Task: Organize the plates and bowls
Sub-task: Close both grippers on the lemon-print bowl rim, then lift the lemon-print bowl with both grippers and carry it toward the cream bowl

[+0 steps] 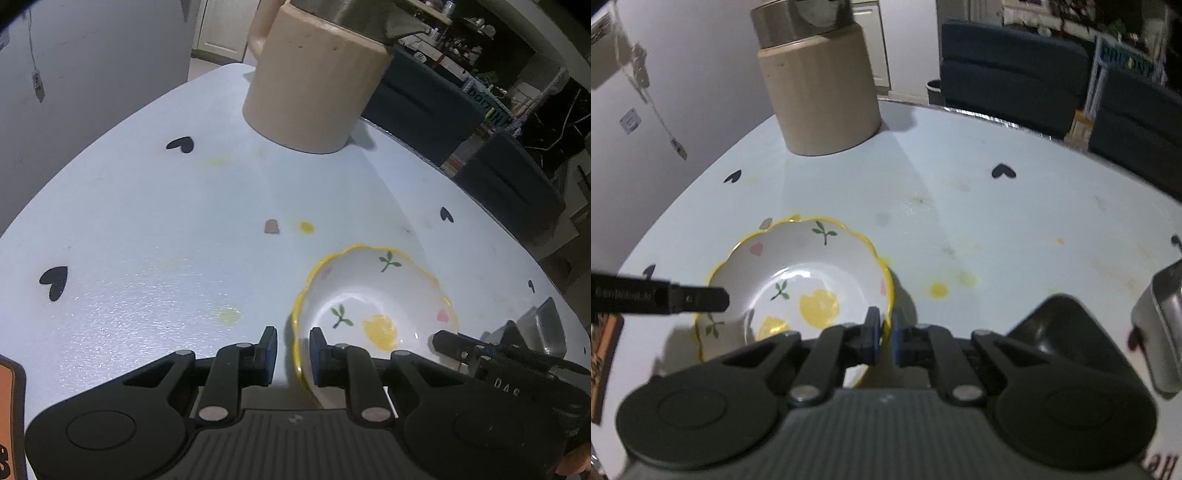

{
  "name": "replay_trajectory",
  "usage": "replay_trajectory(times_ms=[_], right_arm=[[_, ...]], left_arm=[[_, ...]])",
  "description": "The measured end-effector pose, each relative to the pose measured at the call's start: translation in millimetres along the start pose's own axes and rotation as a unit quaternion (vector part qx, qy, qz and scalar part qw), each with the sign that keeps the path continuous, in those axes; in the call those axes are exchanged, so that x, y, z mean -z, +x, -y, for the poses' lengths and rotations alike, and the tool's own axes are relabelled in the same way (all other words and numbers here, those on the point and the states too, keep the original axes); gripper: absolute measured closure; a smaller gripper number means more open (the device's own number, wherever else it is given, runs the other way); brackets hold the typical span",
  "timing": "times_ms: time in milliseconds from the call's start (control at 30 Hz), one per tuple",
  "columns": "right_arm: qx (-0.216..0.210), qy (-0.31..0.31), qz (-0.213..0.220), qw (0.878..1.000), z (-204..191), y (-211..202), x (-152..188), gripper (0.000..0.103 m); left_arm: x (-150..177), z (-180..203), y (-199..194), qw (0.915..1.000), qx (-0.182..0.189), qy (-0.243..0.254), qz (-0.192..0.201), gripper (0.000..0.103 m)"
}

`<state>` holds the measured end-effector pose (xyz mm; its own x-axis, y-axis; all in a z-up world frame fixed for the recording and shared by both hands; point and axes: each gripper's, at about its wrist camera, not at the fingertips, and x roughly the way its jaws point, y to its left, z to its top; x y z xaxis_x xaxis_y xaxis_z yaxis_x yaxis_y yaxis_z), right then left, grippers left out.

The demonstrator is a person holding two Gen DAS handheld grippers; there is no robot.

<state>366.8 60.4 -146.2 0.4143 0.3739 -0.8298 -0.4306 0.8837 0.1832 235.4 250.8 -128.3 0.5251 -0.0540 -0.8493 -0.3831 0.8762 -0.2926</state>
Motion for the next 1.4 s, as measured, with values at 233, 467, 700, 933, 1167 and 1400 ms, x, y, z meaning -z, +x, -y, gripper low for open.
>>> replay_trajectory(times_ms=[233, 467, 700, 933, 1167, 1400], right_arm=[[-0.002, 0.040, -0.021, 0.999, 2.5, 12.2, 0.3, 0.092], [0.001, 0.034, -0.028, 0.999, 1.8, 19.2, -2.3, 0.091], [-0.003, 0.033, -0.032, 0.999, 3.5, 21.5, -4.9, 0.090], [-0.007, 0.034, -0.025, 0.999, 3.2, 18.6, -0.5, 0.092], [-0.012, 0.039, -0.002, 0.999, 7.8, -8.6, 1.8, 0.092], [0.001, 0.037, 0.032, 0.999, 17.3, -64.3, 9.0, 0.093]], left_arm=[[0.8, -4.4, 3.4, 1.0000, 0.010, 0.001, -0.001, 0.088], [1.7, -1.1, 11.8, 0.9998, 0.013, 0.013, -0.010, 0.092], [4.3, 9.7, 14.3, 0.9988, -0.001, 0.049, -0.003, 0.096], [6.6, 13.1, 10.0, 0.9974, -0.010, 0.072, -0.002, 0.096], [12.4, 29.9, -22.8, 0.9961, 0.003, 0.081, 0.034, 0.097], [24.8, 60.7, -57.9, 0.9925, 0.041, 0.101, 0.055, 0.097]])
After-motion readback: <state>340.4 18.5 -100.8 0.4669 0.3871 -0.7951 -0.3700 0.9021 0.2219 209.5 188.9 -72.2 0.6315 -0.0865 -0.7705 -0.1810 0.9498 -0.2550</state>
